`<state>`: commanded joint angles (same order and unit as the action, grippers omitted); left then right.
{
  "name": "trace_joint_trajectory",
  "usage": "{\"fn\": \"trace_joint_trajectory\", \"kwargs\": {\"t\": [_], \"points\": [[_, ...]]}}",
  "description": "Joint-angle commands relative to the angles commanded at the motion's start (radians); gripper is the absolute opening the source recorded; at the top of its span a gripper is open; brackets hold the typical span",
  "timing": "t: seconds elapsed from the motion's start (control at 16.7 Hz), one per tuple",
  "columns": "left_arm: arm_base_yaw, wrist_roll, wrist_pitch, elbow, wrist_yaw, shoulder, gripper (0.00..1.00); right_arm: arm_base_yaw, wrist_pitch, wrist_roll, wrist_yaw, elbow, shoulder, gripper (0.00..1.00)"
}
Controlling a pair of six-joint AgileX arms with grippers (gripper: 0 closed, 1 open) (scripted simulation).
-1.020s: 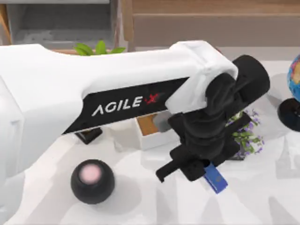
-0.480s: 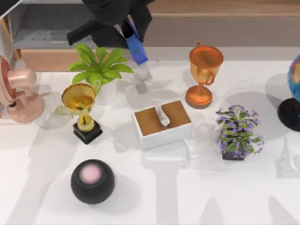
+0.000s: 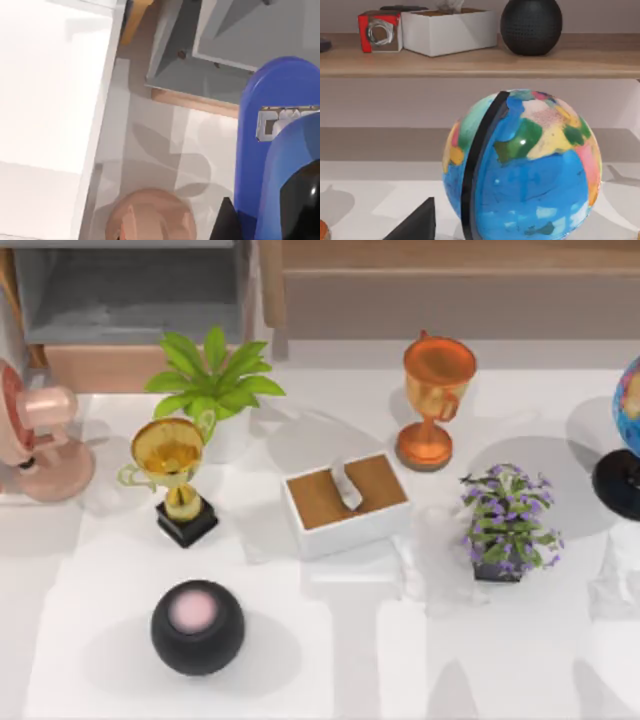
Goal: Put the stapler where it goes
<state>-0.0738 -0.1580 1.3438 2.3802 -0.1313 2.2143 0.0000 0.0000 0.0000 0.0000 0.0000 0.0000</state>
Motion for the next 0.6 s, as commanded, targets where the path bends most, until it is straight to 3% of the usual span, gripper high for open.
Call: {"fn": "trace_joint_trajectory", "kwargs": {"t": [0.3,0.6], "points": [[-0.207,0.269,0.048,0.106,0.05,0.201,0.0,0.0,0.0,0.0,0.0,0.0,0.0,1.0],[-0.268,0.455,0.069,0.154,0.088,0.382,0.0,0.0,0.0,0.0,0.0,0.0,0.0,1.0]]}}
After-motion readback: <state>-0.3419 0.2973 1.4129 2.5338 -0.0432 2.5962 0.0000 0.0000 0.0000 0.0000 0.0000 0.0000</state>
